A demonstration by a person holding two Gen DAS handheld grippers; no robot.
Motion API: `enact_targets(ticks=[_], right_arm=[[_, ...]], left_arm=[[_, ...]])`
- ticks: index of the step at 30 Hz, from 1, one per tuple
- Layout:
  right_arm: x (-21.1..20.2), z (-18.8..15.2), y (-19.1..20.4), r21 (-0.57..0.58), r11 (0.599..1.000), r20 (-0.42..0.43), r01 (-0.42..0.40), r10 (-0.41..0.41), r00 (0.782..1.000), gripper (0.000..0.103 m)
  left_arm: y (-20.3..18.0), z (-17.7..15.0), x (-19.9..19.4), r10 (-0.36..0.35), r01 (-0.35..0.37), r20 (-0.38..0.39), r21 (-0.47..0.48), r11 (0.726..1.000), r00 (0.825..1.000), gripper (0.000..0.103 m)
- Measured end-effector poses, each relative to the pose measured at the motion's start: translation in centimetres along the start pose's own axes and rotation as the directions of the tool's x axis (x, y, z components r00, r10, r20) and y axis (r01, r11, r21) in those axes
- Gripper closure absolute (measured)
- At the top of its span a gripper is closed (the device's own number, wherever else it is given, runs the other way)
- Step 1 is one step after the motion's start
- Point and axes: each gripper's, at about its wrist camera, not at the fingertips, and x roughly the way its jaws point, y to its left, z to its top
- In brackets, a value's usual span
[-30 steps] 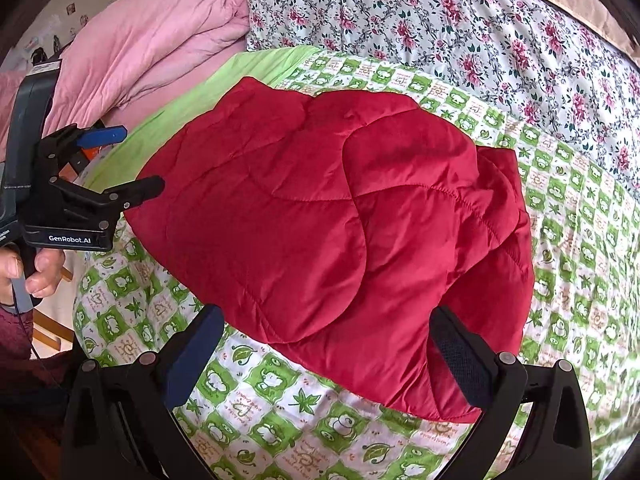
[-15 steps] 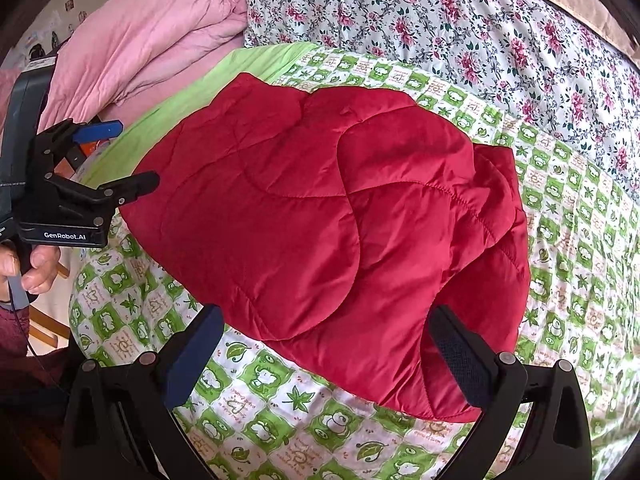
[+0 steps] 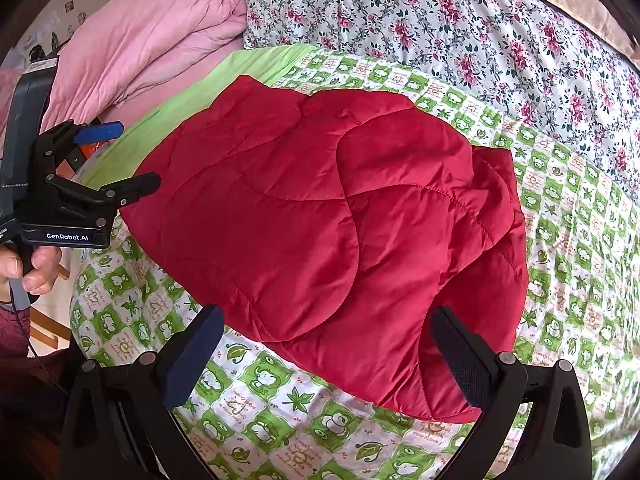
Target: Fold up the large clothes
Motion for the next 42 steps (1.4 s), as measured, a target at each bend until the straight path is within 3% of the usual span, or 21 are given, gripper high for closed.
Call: enact_targets(ticks=[42], right_arm=[[-0.44,0.70,0.36,-0.019,1.000,0.012,-0.007,0.007,1.000,0.000]], left_arm=[[-0.10,0.24,0.05,-0.010,0.010,0.000,-0.008,1.000,1.000,0.000]])
